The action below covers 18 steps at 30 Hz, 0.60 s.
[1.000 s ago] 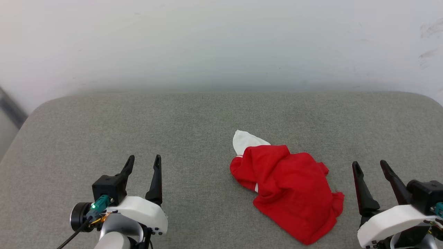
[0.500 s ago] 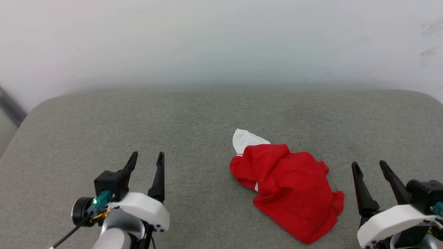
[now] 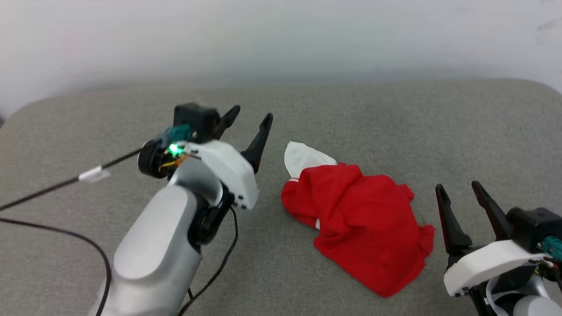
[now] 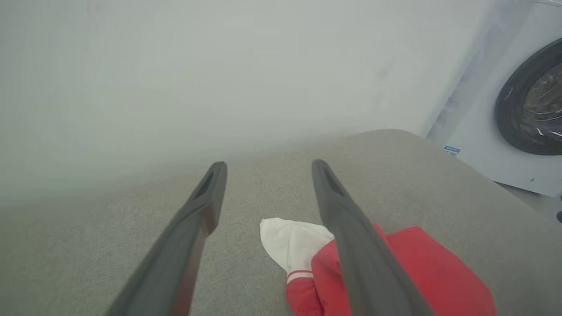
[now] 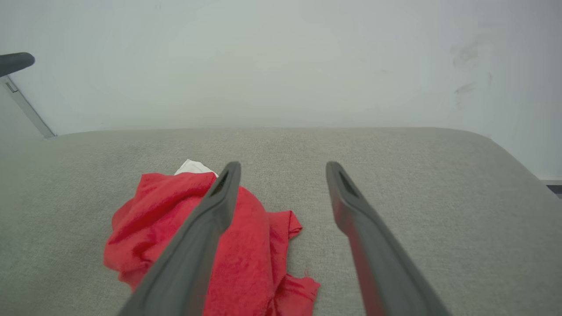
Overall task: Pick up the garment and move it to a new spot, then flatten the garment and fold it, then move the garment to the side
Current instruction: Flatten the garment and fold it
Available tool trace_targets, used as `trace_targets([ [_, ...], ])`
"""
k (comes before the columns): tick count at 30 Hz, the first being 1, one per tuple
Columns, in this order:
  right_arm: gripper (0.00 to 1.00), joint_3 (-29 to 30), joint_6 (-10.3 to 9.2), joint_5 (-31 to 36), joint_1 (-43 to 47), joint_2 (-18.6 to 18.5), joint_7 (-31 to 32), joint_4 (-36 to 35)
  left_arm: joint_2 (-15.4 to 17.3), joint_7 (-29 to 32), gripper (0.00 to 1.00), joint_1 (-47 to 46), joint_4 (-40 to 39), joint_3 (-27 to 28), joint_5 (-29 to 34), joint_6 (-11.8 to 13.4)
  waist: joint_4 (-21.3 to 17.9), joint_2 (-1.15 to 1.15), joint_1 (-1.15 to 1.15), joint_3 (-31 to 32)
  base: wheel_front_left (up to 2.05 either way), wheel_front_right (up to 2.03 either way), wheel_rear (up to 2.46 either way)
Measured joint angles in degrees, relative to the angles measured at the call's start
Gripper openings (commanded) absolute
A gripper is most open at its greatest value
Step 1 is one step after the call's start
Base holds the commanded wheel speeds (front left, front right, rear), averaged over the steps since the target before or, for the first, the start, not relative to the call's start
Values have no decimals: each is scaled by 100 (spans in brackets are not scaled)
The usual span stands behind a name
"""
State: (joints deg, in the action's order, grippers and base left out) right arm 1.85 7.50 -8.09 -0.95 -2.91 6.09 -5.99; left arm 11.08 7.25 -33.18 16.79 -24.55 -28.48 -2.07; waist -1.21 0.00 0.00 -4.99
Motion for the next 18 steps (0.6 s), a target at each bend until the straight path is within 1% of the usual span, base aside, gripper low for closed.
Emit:
trace_targets([
  [7,100,-122,0,-20,-273,-1,-71,105,-134,1138,100,-760,973,-494,-174,-353,-260,0,0,-474,0,0,0],
  [13,100,-222,0,-100,-464,0,-209,296,-132,1859,100,-945,1788,-793,-325,-452,-523,0,1,-779,0,0,0],
  [18,100,-277,0,-194,-510,0,-230,475,-180,2418,100,-985,2313,-1094,-435,-498,-638,0,1,-914,0,0,0],
])
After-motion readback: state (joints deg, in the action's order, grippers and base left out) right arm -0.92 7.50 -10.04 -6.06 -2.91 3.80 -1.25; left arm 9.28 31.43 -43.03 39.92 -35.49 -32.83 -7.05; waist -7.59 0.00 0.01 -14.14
